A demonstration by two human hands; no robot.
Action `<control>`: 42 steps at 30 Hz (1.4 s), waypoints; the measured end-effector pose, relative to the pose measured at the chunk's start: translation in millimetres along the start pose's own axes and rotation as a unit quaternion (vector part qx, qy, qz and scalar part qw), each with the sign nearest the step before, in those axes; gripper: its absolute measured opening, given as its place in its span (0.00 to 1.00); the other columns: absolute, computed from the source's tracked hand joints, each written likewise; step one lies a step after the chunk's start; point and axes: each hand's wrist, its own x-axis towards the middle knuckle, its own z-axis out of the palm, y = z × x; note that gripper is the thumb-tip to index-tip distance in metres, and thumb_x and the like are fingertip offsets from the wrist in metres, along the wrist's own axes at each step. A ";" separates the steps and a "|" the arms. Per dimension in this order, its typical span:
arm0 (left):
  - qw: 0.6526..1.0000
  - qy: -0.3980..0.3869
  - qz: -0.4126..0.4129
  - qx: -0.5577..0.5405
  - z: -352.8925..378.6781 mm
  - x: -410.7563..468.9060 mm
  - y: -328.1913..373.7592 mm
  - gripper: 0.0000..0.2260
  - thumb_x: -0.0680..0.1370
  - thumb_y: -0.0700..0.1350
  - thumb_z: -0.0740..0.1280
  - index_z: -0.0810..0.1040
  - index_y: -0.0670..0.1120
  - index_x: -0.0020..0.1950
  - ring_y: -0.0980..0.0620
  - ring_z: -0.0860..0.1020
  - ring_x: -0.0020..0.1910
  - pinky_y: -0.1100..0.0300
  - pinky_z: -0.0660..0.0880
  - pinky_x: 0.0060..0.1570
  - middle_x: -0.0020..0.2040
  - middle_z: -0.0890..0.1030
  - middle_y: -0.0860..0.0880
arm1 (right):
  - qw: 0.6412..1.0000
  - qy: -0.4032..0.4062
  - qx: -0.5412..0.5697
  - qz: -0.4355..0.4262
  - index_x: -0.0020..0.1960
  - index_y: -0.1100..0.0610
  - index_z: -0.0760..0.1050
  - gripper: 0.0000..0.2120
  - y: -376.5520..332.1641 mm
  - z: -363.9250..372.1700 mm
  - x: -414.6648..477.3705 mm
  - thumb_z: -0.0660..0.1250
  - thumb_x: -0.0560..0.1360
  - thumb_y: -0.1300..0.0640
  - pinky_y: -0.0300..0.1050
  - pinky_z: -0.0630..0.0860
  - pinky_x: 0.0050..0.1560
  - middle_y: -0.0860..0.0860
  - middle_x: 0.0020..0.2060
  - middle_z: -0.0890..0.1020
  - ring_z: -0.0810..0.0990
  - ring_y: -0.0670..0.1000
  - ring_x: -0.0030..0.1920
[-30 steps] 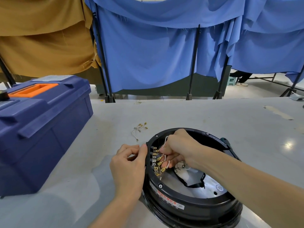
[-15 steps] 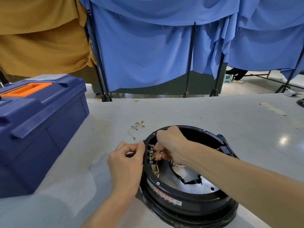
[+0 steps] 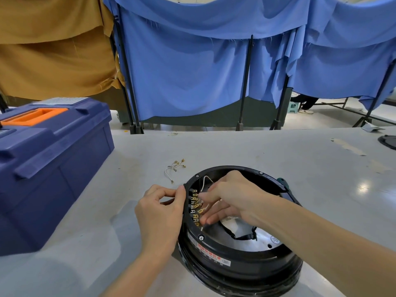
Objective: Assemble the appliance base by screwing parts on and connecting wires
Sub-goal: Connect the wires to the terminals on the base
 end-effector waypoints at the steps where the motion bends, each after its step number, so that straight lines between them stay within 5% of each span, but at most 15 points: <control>1: 1.000 0.006 0.003 0.010 -0.4 -0.1 1.1 0.11 0.72 0.44 0.75 0.80 0.47 0.30 0.55 0.78 0.37 0.55 0.73 0.44 0.33 0.80 0.52 | 1.000 -0.006 -0.008 0.005 0.47 0.72 0.73 0.07 0.8 0.3 -1.1 0.69 0.76 0.68 0.46 0.81 0.29 0.64 0.28 0.81 0.83 0.62 0.29; 21: 0.995 -0.001 0.019 0.096 -2.8 -1.8 19.1 0.09 0.69 0.51 0.76 0.79 0.52 0.33 0.59 0.79 0.33 0.56 0.76 0.38 0.29 0.79 0.57 | 0.996 -0.071 0.049 0.020 0.48 0.70 0.73 0.02 12.9 -1.9 15.3 0.62 0.78 0.71 0.41 0.76 0.25 0.59 0.28 0.78 0.81 0.55 0.26; 31: 0.994 0.029 0.017 0.106 -1.7 -2.7 16.5 0.11 0.67 0.51 0.77 0.77 0.52 0.31 0.63 0.77 0.31 0.65 0.68 0.33 0.26 0.78 0.57 | 0.996 -0.026 0.086 0.019 0.65 0.72 0.66 0.16 18.7 4.0 16.3 0.61 0.77 0.73 0.41 0.75 0.24 0.61 0.34 0.77 0.81 0.55 0.25; 37: 0.995 0.023 0.015 0.098 -2.3 -3.6 15.2 0.11 0.68 0.51 0.77 0.78 0.52 0.30 0.55 0.79 0.31 0.54 0.76 0.37 0.27 0.79 0.55 | 0.995 -0.026 0.096 0.014 0.63 0.75 0.68 0.14 18.9 3.8 14.0 0.60 0.78 0.73 0.41 0.76 0.24 0.61 0.34 0.77 0.80 0.55 0.24; 42: 0.996 0.024 0.015 0.087 -1.0 -4.6 15.1 0.11 0.68 0.50 0.77 0.78 0.52 0.30 0.55 0.78 0.32 0.54 0.76 0.36 0.29 0.79 0.54 | 0.995 -0.027 0.095 0.016 0.63 0.74 0.68 0.14 19.6 4.1 14.3 0.60 0.78 0.73 0.41 0.76 0.24 0.62 0.35 0.77 0.81 0.55 0.24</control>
